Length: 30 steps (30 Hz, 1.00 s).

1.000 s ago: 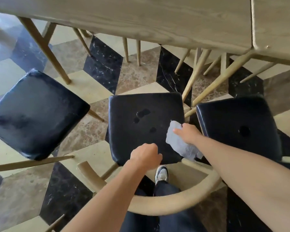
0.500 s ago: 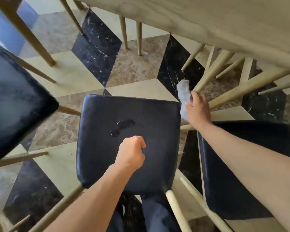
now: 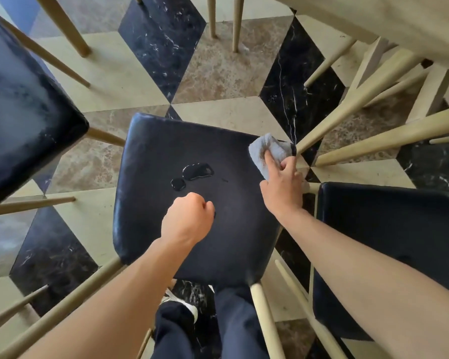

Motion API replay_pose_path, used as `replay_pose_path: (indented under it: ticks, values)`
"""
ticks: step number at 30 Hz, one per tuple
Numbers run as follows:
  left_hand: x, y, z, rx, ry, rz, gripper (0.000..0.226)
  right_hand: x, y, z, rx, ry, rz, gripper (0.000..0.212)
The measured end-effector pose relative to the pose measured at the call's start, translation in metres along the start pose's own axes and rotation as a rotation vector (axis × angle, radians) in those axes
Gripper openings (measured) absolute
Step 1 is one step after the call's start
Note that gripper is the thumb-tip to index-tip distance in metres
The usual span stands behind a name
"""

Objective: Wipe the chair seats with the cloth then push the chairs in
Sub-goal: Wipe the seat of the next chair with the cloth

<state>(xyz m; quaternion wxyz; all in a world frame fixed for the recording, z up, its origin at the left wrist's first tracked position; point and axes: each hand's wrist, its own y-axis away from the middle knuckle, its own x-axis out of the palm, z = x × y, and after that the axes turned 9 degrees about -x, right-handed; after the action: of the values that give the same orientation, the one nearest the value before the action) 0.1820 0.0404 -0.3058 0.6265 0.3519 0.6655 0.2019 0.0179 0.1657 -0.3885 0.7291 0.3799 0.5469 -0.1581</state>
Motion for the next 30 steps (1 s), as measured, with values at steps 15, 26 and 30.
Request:
replay_pose_path:
  ticks: [15,26,30]
  values:
    - [-0.053,-0.012,0.093,0.186,-0.388,0.081,0.016,-0.014,-0.048,0.071,0.378,-0.292,-0.039,0.071]
    - [-0.121,-0.058,0.118,0.139,-0.412,-0.012,0.014,0.027,-0.016,0.221,-0.447,-0.061,0.147,0.072]
    - [-0.114,-0.059,0.111,0.172,-0.289,0.007,0.013,0.013,-0.037,0.167,-0.393,0.041,0.109,0.071]
